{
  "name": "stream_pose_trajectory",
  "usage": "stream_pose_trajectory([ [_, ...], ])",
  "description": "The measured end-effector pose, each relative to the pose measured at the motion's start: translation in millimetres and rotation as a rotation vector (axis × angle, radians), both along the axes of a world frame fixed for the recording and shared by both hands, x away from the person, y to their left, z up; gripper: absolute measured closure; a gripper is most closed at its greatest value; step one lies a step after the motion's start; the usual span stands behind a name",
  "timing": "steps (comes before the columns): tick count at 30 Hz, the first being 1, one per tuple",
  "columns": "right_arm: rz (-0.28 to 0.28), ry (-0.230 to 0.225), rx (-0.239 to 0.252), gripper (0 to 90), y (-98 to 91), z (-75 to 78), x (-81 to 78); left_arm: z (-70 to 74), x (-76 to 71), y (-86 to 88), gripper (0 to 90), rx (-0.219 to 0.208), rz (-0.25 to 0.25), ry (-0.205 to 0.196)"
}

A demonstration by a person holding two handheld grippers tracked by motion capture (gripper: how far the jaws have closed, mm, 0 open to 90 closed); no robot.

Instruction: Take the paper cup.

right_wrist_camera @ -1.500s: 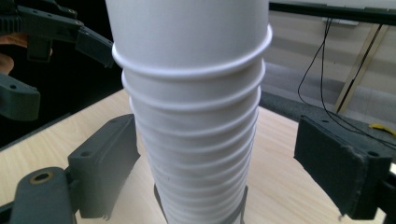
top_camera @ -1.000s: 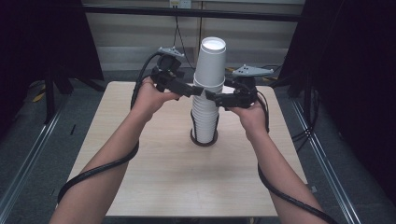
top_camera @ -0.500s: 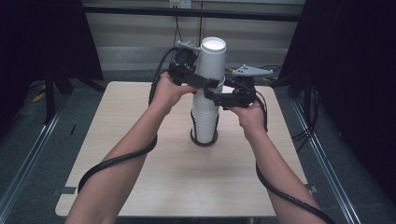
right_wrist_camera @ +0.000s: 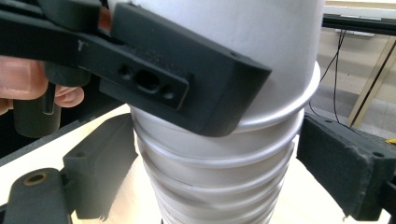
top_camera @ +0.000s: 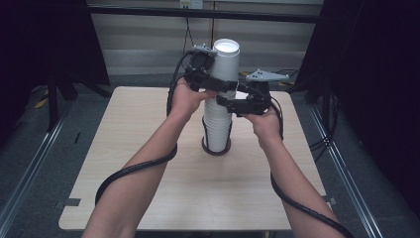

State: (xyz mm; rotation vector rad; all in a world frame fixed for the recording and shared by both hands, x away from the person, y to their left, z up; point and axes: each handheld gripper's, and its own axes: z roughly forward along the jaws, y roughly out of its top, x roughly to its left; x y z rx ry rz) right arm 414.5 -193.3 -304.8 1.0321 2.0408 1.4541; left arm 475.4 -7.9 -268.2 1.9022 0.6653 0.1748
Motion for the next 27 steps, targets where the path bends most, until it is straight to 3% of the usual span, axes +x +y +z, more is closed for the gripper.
stream_pose_trajectory([
  [5,-0.005,0.016,0.008,13.0,-0.4,0.1,0.3,1.3,-0.6,-1.1,7.3,0.001,0.016,0.008],
  [8,-0.001,0.005,-0.035,14.6,1.4,0.1,-0.8,3.9,-0.6,-0.6,8.2,0.004,0.022,0.007],
  [13,-0.005,0.001,-0.048,15.1,2.3,0.0,-1.3,9.2,-1.5,0.5,8.8,-0.004,0.024,-0.006],
  [14,-0.007,-0.011,-0.081,17.2,3.1,0.2,-2.0,11.8,-1.4,1.2,9.3,-0.008,0.022,-0.009],
  [18,-0.007,-0.007,-0.066,17.6,2.0,-0.4,-2.3,17.9,-2.4,1.9,9.4,-0.006,0.023,-0.011],
  [21,-0.008,-0.003,-0.05,17.7,0.9,-1.4,-2.2,25.9,-4.1,4.3,9.2,-0.009,0.033,-0.038],
  [27,-0.005,-0.01,-0.058,18.1,0.7,-1.4,-3.0,32.5,-5.0,5.8,9.6,-0.009,0.035,-0.047],
])
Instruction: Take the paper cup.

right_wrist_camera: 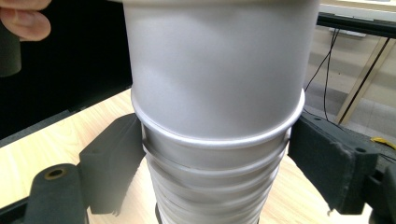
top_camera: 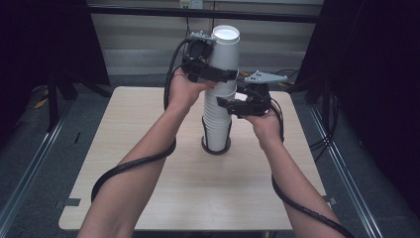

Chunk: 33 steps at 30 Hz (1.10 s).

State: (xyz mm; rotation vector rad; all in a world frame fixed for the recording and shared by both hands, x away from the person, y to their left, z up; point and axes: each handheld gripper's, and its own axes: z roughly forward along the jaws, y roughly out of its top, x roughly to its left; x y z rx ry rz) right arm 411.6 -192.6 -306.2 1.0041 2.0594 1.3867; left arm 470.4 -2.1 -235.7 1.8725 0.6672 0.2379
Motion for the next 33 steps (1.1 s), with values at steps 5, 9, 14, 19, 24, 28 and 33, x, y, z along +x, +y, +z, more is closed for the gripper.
stream_pose_trajectory([
  [5,0.0,-0.001,-0.005,18.2,-0.2,0.4,-0.8,5.4,0.5,1.7,9.7,-0.014,0.0,0.001],
  [9,0.0,-0.001,0.0,17.9,-1.0,-0.1,-0.6,9.4,0.2,2.1,9.7,-0.017,-0.001,-0.003],
  [14,0.002,0.004,0.005,17.6,-1.0,-2.1,-0.7,16.1,-0.5,4.1,9.6,-0.026,0.001,-0.013],
  [19,0.002,0.0,0.011,17.4,-0.7,-1.9,-0.9,17.0,-2.5,4.8,9.6,-0.03,0.003,-0.025],
  [24,-0.001,-0.001,0.003,17.4,-0.2,-1.9,-1.7,19.0,-2.9,5.0,9.5,-0.038,0.01,-0.037],
  [28,0.0,0.002,0.0,17.4,-1.2,-3.4,-1.6,21.9,-3.0,5.5,9.6,-0.042,0.015,-0.04],
  [33,0.0,0.003,-0.002,17.3,-1.4,-4.4,-1.7,25.0,-2.9,5.4,9.5,-0.048,0.02,-0.047],
])
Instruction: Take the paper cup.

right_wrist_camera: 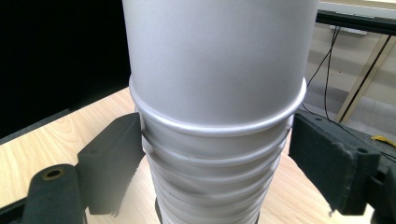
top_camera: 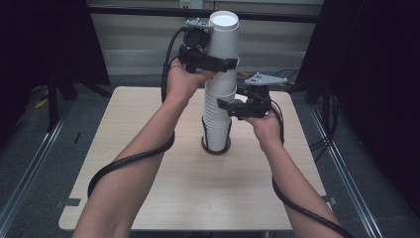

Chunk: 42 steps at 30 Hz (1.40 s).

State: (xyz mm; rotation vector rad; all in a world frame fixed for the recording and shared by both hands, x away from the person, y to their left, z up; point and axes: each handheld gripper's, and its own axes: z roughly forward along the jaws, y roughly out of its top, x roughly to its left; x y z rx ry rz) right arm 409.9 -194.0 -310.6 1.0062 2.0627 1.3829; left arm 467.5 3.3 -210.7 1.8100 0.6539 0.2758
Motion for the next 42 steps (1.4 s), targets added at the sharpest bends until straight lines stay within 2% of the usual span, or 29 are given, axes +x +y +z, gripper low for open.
stream_pose_trajectory([
  [21,0.0,0.001,-0.002,17.3,-1.0,-0.1,-0.5,7.4,0.7,-0.8,9.8,-0.007,0.008,-0.019],
  [42,-0.003,0.006,-0.004,17.0,-1.8,-1.5,-1.0,13.2,-1.6,6.2,9.8,-0.023,-0.001,-0.014],
])
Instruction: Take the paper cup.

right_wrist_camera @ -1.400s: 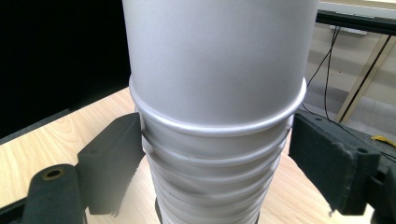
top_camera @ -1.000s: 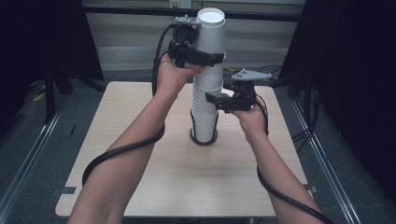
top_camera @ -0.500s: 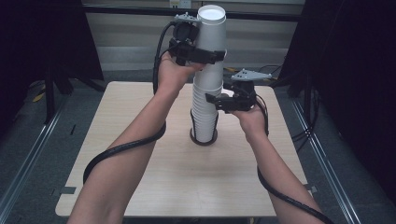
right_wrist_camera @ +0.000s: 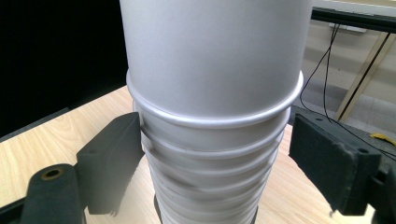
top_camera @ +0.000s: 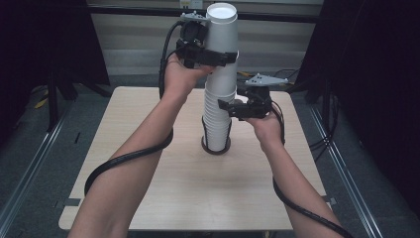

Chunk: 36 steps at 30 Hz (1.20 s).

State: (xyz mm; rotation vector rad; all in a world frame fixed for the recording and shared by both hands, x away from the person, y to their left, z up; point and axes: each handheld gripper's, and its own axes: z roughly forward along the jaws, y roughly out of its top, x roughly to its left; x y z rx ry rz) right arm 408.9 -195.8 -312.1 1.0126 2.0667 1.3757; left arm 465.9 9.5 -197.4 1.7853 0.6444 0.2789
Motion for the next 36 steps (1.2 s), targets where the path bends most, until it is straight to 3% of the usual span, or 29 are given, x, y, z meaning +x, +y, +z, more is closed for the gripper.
stream_pose_trajectory([
  [24,-0.001,0.001,-0.009,17.0,0.0,-1.4,-0.9,9.6,-4.6,9.0,9.9,-0.02,0.006,-0.013],
  [36,-0.008,0.003,-0.014,17.0,-2.8,-1.0,-2.3,14.4,-8.8,28.0,9.8,-0.016,0.022,-0.013],
])
